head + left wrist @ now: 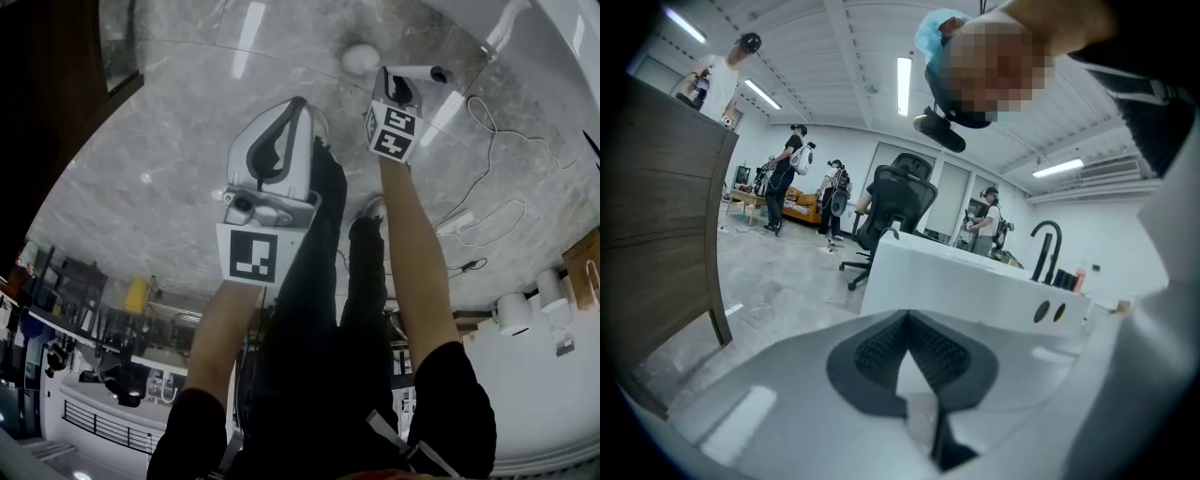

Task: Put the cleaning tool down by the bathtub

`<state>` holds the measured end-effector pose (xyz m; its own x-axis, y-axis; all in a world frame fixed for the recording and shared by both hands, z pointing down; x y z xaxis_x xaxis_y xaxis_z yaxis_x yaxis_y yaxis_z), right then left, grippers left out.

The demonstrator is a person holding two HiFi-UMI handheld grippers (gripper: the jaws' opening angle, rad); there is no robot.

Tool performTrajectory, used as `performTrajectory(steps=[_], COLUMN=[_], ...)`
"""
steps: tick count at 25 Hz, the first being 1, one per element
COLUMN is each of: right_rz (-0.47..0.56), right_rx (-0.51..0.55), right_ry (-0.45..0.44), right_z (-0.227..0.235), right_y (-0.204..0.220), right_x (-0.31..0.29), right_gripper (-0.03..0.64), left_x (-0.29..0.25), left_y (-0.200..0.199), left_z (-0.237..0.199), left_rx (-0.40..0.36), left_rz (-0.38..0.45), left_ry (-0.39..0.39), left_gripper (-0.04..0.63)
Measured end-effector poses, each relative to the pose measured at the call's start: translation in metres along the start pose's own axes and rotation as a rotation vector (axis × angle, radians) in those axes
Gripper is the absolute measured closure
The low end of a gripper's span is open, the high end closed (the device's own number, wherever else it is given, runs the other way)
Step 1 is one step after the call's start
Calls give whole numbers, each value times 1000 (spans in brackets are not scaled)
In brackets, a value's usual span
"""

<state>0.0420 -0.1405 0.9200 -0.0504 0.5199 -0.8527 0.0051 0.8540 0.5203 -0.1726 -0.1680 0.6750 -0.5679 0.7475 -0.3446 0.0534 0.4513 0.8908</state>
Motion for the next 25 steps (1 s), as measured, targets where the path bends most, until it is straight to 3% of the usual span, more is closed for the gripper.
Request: performTrajectory(steps=[25], right_rz=[-22], right_rx=[-123], right_ry=[9], right_z=[25], right_y=[-40], right_x=[-58], right_gripper=[537], left_x=[-13], left_y=[-2], left_z=[-9], left_rx=[13], left_rz=[0], left_ry=[-2], left_gripper=[587])
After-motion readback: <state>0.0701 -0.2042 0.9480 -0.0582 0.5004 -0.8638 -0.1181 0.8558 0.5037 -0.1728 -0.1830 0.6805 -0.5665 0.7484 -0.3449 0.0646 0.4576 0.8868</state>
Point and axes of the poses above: the fingertips, and each gripper's own axes: x backward along the fingers, z to its right, y out of its underside, the point moved 9 cm from there along x, backward along the fingers, and after that the axes turned 6 degrees about y, right-handed, at the moved point
